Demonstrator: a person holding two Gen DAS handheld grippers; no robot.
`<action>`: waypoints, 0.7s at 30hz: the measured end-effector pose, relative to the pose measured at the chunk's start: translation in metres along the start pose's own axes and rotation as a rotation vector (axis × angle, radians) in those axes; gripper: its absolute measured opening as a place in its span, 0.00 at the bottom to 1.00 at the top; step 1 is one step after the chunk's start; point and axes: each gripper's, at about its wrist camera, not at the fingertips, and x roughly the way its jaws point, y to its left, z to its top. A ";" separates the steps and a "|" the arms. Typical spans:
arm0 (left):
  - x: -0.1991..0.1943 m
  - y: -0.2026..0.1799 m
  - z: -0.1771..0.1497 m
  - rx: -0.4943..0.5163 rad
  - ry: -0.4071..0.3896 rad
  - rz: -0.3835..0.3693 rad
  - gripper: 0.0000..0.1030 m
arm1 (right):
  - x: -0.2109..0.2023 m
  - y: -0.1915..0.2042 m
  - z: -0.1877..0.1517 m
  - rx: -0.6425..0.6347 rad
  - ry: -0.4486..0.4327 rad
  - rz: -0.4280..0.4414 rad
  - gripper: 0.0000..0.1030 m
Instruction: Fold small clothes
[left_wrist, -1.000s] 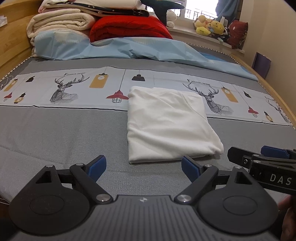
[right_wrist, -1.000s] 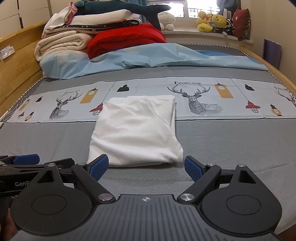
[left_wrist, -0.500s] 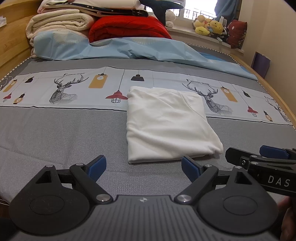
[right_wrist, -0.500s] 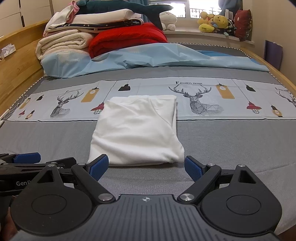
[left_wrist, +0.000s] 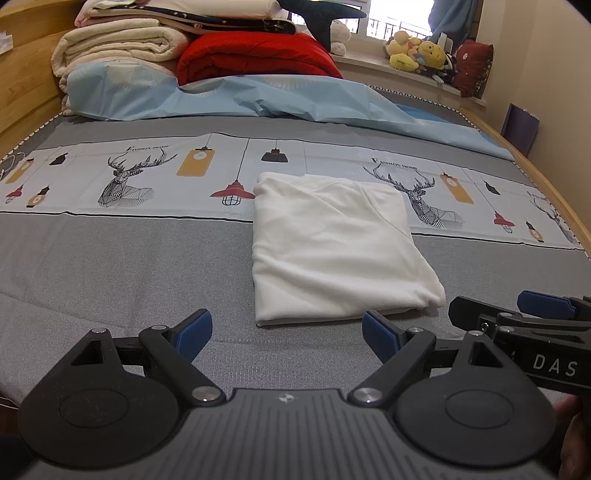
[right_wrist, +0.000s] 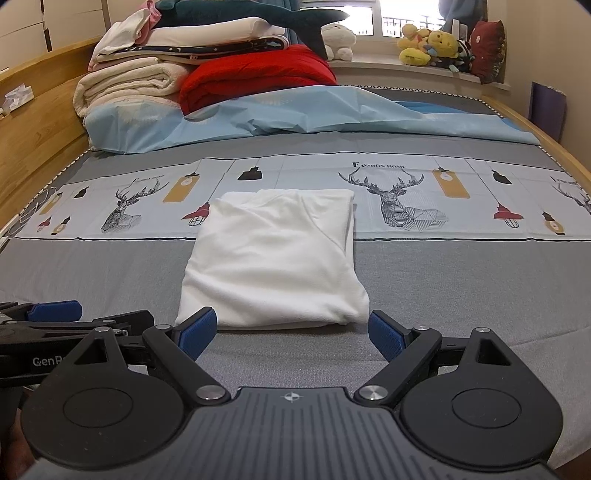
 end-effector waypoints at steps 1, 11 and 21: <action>0.000 0.000 0.000 -0.001 0.000 0.000 0.89 | 0.000 0.000 0.000 0.000 0.000 -0.001 0.87; 0.000 0.000 0.000 0.001 0.000 -0.001 0.89 | 0.000 -0.001 0.000 -0.004 0.002 0.004 0.87; 0.000 0.000 0.000 0.001 -0.001 -0.001 0.89 | 0.000 -0.001 0.000 -0.003 0.002 0.003 0.87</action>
